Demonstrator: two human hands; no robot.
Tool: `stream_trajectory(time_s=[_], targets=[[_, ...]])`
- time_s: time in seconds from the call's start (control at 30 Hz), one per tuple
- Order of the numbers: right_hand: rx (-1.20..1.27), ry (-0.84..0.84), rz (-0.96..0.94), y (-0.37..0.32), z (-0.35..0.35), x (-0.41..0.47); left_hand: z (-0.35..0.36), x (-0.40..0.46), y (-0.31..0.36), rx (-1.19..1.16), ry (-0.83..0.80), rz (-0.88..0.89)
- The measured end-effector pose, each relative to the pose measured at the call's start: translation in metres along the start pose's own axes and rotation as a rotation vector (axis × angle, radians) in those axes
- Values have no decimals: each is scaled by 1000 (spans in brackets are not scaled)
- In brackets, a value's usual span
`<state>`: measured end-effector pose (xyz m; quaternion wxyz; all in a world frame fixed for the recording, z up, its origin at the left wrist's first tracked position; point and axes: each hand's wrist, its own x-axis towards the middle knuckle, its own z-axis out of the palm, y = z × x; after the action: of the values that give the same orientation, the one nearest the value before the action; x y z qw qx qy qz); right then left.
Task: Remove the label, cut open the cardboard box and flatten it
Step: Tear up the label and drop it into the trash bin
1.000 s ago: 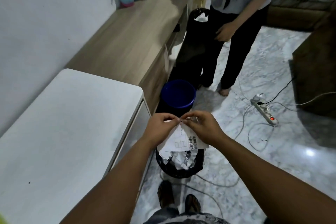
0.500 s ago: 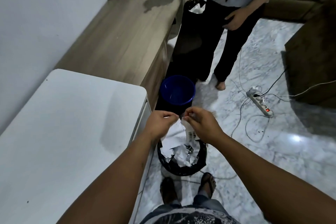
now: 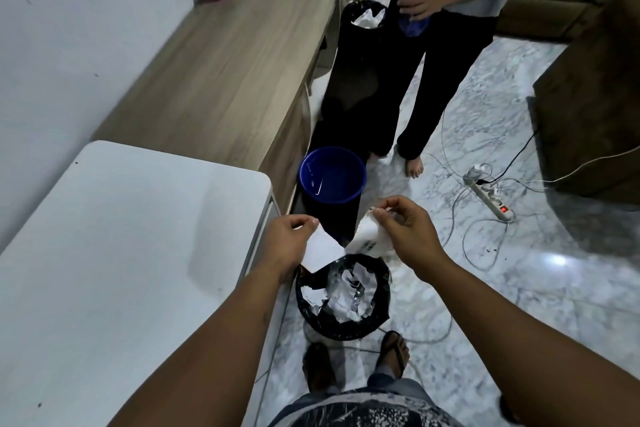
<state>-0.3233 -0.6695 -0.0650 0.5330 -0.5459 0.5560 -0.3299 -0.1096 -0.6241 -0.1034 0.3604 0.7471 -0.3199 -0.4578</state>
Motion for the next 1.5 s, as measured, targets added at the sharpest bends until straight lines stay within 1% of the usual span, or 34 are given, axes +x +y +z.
stream_trajectory(time_s=[0.17, 0.23, 0.33, 0.47, 0.67, 0.73, 0.8, 0.87, 0.97, 1.13, 1.23, 1.33, 1.5], targets=[[98, 235, 47, 5, -19, 9, -5, -4, 1, -40, 49, 11], [146, 265, 70, 4, -22, 11, -4, -7, 3, -69, 55, 22], [159, 204, 112, 4, -11, 9, 6, -9, 6, -111, 18, 31], [140, 122, 106, 3, 13, 2, 23, -18, 21, -267, -90, 26], [91, 151, 119, 6, 24, -1, 26, -27, 32, -391, -287, 9], [75, 152, 115, 5, 23, -2, 26, -28, 32, -375, -304, -7], [92, 133, 125, 4, 22, -3, 25, -28, 31, -349, -284, -14], [67, 88, 131, 6, 20, -3, 25, -29, 30, -334, -271, -13], [-51, -22, 100, 9, 17, -5, 24, -31, 31, -333, -306, -26], [-51, -119, 70, 4, 12, -7, 21, -35, 34, -277, -327, -34], [-124, -144, 54, 1, 11, -7, 20, -36, 33, -241, -343, -30], [-180, -159, 32, -1, 15, -10, 18, -37, 32, -184, -337, 22], [-149, -136, 15, -3, 23, -13, 15, -35, 34, -46, -300, 53]])
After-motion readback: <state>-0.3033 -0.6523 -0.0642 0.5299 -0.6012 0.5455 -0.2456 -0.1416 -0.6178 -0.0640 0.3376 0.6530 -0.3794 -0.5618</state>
